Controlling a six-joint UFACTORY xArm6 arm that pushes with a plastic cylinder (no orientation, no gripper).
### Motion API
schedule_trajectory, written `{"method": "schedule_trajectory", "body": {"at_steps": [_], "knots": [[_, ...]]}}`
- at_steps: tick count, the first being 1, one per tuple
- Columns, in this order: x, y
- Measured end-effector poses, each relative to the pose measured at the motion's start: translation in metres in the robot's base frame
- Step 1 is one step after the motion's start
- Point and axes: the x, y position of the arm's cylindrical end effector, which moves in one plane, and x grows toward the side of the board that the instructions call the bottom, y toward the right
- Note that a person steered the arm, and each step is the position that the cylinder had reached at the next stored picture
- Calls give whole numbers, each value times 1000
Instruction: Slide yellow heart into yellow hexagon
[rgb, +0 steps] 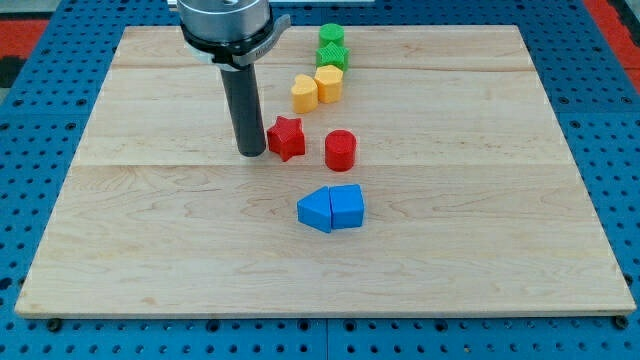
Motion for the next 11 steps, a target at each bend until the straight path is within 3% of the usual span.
{"method": "schedule_trajectory", "body": {"at_steps": [3,5,9,11], "knots": [[7,38],[11,13],[-81,12],[-73,42]]}}
